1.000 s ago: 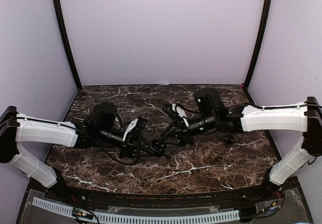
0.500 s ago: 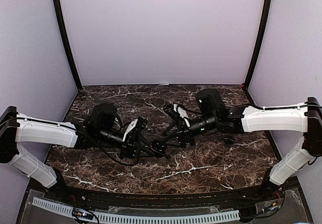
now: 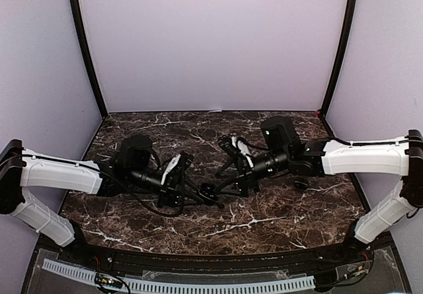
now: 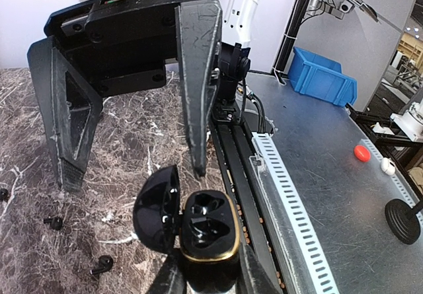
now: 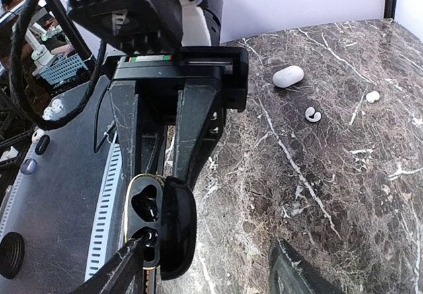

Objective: Insert the wireless bluetooth earbuds into the charging case
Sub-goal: Adjust the right earbud at the center of the board.

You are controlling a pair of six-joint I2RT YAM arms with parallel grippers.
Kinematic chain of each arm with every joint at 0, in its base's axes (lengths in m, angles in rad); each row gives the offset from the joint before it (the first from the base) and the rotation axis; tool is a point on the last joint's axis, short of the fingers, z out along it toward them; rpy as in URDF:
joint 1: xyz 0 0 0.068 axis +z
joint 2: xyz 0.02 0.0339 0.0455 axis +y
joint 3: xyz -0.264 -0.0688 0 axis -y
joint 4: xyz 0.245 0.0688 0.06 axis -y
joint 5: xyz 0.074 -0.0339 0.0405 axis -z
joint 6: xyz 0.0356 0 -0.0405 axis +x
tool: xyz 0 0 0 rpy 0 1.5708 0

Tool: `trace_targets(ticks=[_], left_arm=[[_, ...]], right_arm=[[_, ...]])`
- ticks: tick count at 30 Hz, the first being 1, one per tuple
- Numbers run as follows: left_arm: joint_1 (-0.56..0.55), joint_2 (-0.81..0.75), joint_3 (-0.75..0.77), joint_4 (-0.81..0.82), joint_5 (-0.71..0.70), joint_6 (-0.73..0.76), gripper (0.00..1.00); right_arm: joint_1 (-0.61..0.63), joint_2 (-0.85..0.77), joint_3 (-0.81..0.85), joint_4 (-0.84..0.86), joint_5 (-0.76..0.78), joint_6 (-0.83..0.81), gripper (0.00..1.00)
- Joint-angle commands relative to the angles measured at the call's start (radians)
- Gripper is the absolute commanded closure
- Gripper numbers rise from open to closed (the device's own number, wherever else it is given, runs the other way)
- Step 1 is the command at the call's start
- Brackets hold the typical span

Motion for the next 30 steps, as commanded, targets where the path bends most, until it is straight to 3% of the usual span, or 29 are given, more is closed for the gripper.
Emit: trace_targets(ticks=[1, 7, 21, 30], left_arm=[[-0.004, -0.031, -0.007, 0.023, 0.016, -0.011, 0.92], [-0.005, -0.030, -0.006, 0.021, 0.000, -0.012, 0.93], [-0.004, -0.037, -0.059, 0.082, -0.053, -0.054, 0.94], [0.005, -0.051, -0.119, 0.145, -0.066, -0.116, 0.94]], right_arm=[[-0.004, -0.014, 0.004, 0.004, -0.021, -0.020, 0.35], [0.004, -0.013, 0.011, -0.004, -0.019, -0.027, 0.29], [-0.075, -0.153, -0.093, 0.062, 0.055, 0.075, 0.33], [-0.104, -0.178, -0.186, -0.029, 0.334, 0.143, 0.47]])
